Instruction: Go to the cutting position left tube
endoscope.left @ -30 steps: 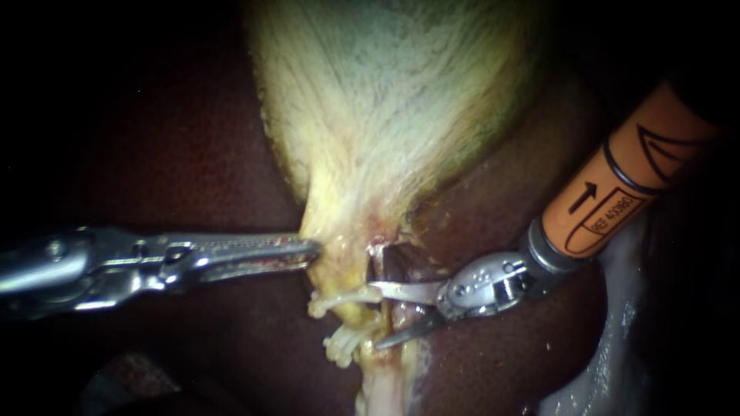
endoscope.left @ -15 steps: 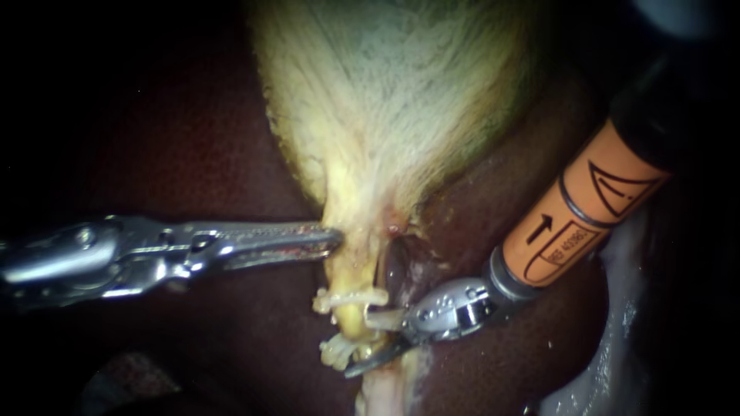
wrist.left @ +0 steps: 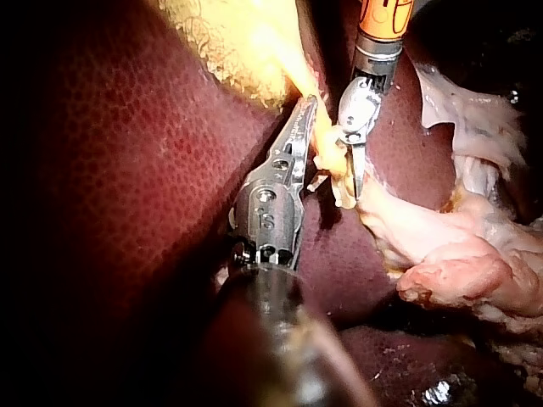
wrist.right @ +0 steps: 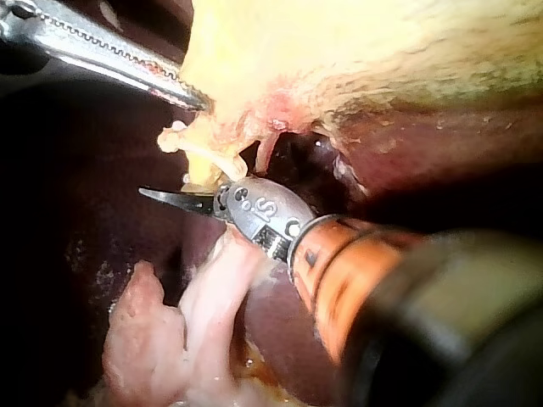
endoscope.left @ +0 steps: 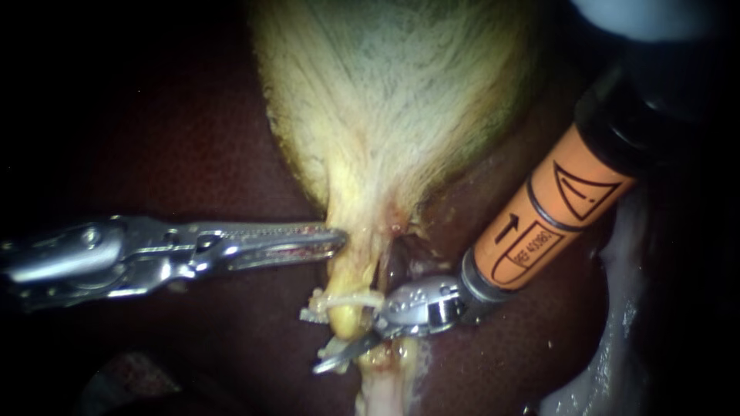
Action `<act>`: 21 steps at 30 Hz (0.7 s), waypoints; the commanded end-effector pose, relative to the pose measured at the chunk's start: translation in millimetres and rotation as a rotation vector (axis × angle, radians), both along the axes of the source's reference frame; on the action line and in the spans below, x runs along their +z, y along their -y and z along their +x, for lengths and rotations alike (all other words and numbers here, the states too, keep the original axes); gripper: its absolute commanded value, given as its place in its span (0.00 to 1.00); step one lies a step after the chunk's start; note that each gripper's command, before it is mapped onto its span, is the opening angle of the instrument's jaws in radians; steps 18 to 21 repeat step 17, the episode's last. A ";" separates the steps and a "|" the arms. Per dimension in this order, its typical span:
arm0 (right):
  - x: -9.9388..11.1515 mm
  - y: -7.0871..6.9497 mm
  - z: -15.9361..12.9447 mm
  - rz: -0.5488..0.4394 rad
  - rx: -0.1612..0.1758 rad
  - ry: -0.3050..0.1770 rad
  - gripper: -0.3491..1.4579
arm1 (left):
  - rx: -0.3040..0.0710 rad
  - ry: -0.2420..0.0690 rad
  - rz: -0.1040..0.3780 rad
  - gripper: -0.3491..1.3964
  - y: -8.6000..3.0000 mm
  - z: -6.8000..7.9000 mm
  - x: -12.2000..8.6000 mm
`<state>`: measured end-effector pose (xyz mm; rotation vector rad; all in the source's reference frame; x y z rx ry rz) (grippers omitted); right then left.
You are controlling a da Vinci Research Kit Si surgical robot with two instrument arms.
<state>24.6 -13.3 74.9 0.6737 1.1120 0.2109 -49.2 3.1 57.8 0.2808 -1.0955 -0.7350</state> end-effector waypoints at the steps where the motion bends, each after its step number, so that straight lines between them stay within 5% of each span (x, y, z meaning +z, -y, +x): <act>1: 0.0 0.0 0.1 0.007 -0.002 0.003 0.94 | 0.002 0.001 0.000 0.13 0.0 -0.1 0.0; 21: 0.5 0.2 0.1 0.037 0.003 0.014 0.94 | 0.002 0.001 -0.001 0.13 0.1 -0.2 0.1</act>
